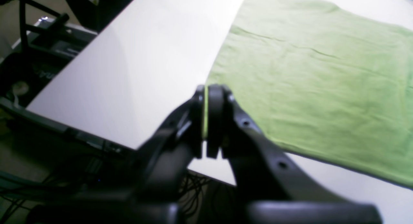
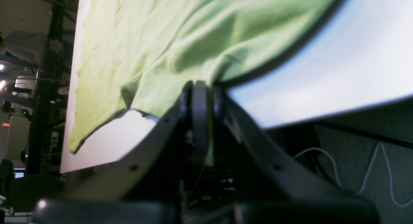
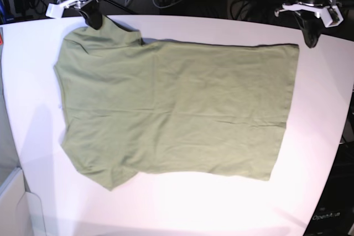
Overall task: Fold the T-shirt properly
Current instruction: 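Grasp the shirt's shoulder edges with the left and right grippers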
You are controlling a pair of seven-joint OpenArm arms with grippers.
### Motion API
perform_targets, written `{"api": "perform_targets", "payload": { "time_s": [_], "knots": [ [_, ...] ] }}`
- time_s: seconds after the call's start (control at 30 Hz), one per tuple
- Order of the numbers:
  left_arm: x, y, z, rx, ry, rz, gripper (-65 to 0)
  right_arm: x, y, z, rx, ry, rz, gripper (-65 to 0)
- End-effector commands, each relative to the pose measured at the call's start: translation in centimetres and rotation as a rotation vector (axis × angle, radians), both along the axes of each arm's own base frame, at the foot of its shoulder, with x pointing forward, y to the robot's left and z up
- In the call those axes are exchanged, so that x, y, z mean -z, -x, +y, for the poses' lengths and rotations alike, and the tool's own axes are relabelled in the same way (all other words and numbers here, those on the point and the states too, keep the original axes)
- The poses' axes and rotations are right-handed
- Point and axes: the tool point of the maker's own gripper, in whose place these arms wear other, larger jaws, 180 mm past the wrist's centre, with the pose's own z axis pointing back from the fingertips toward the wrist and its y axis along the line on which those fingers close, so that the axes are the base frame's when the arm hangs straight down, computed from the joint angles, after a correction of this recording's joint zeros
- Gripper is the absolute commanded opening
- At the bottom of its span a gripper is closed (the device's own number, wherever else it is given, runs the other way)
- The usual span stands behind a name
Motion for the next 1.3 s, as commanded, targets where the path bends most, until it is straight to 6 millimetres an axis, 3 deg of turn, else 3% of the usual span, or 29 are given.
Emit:
{"api": "perform_targets", "payload": {
  "time_s": [0.0, 0.17, 0.33, 0.47, 0.53, 0.67, 0.73, 0.83, 1.07, 1.27],
  "knots": [
    [-1.2, -0.1, 0.2, 0.001, -0.015, -0.04, -63.9, -0.4, 0.0, -0.4, 0.007, -0.002, -0.01, -63.5],
    [-1.2, -0.9, 0.2, 0.0, -0.013, -0.056, -63.9, -0.4, 0.0, -0.4, 0.006, -0.003, -0.008, -63.5],
    [1.5, -2.0, 0.7, 0.037, 0.007, 0.103, -63.8, -0.4, 0.0, -0.3, 0.005, -0.004, -0.008, -63.5],
    [3.8, -2.2, 2.8, 0.0, 0.026, 0.254, -63.2, -0.4, -0.1, -0.3, 0.005, -0.004, -0.009, -63.5],
    [4.6, -2.1, 3.5, -0.007, 0.042, 0.291, -55.8, -0.4, -0.1, -0.3, 0.005, -0.004, -0.009, -63.5],
    [4.8, -2.2, 3.1, 0.065, 0.058, 0.274, -31.1, -0.4, -0.1, -0.3, 0.005, -0.004, -0.009, -63.5],
    [4.6, -2.2, 3.9, 0.025, 0.062, 0.258, -25.6, -0.4, -0.1, -0.4, 0.004, -0.002, -0.009, -63.5],
    [4.2, -2.2, 5.1, -0.022, 0.059, 0.241, -27.5, -0.5, -0.5, -0.6, -0.007, 0.006, -0.016, -63.5],
    [8.1, -1.7, 6.2, -0.023, 0.138, 0.381, -27.3, -0.5, -0.5, -0.6, -0.007, 0.006, -0.016, -63.5],
    [9.4, -2.2, 6.1, -0.026, 0.182, 0.389, -27.3, -0.5, -0.4, -0.5, -0.008, 0.005, -0.015, -63.5]
  ]
}}
